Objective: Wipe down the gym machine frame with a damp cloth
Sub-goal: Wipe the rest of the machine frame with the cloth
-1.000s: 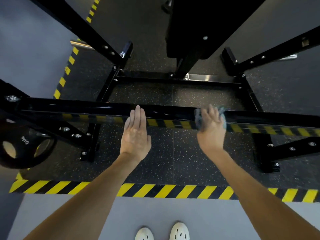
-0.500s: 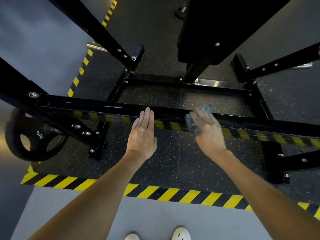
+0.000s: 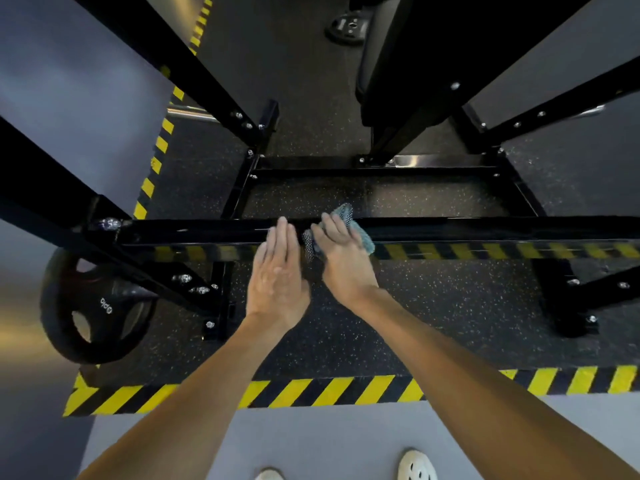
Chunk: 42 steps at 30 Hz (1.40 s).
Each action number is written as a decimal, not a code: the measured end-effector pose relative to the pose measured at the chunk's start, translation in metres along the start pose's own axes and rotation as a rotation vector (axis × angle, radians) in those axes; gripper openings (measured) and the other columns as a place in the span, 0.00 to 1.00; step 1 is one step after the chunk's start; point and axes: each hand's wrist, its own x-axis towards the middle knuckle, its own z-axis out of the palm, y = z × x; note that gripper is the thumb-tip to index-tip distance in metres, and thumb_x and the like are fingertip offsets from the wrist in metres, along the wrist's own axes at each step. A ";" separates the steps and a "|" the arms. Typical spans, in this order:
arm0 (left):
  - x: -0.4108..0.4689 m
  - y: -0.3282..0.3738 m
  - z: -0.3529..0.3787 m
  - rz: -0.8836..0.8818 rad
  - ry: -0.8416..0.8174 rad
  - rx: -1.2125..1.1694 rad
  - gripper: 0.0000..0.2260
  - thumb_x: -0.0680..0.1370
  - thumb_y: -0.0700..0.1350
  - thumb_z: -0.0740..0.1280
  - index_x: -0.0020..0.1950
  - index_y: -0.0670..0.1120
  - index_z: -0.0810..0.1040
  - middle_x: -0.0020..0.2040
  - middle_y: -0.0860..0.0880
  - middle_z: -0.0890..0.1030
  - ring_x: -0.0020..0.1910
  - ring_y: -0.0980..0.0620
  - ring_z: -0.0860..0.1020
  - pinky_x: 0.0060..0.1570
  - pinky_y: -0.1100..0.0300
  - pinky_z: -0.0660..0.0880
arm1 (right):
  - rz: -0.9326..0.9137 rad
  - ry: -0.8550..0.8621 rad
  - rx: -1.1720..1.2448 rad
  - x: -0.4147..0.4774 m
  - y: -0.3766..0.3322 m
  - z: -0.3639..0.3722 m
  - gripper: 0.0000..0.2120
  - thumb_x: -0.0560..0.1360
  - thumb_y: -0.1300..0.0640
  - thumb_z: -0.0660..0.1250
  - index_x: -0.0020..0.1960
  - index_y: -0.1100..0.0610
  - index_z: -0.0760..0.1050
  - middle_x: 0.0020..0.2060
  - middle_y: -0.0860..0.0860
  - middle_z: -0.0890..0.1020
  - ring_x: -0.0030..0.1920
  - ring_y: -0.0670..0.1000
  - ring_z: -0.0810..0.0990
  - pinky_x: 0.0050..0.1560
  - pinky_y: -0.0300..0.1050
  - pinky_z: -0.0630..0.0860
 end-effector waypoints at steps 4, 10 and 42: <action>0.002 -0.078 -0.012 -0.058 -0.064 0.053 0.39 0.82 0.47 0.59 0.79 0.39 0.34 0.80 0.42 0.34 0.80 0.45 0.38 0.78 0.53 0.40 | 0.034 -0.030 -0.032 -0.010 0.024 -0.015 0.35 0.75 0.72 0.61 0.78 0.53 0.58 0.79 0.51 0.55 0.79 0.50 0.51 0.78 0.47 0.43; 0.000 -0.104 -0.007 -0.046 -0.110 -0.057 0.38 0.82 0.46 0.59 0.79 0.39 0.35 0.80 0.42 0.35 0.80 0.45 0.38 0.78 0.53 0.41 | 0.424 0.001 -0.086 -0.042 0.072 -0.055 0.32 0.74 0.73 0.58 0.76 0.57 0.62 0.78 0.53 0.58 0.78 0.57 0.56 0.73 0.56 0.64; 0.001 -0.110 -0.009 -0.007 -0.144 -0.098 0.41 0.81 0.47 0.61 0.78 0.39 0.32 0.79 0.42 0.32 0.79 0.45 0.35 0.78 0.53 0.40 | 0.221 0.101 0.017 0.024 -0.070 0.027 0.32 0.72 0.74 0.59 0.75 0.60 0.63 0.77 0.58 0.59 0.79 0.57 0.51 0.78 0.58 0.47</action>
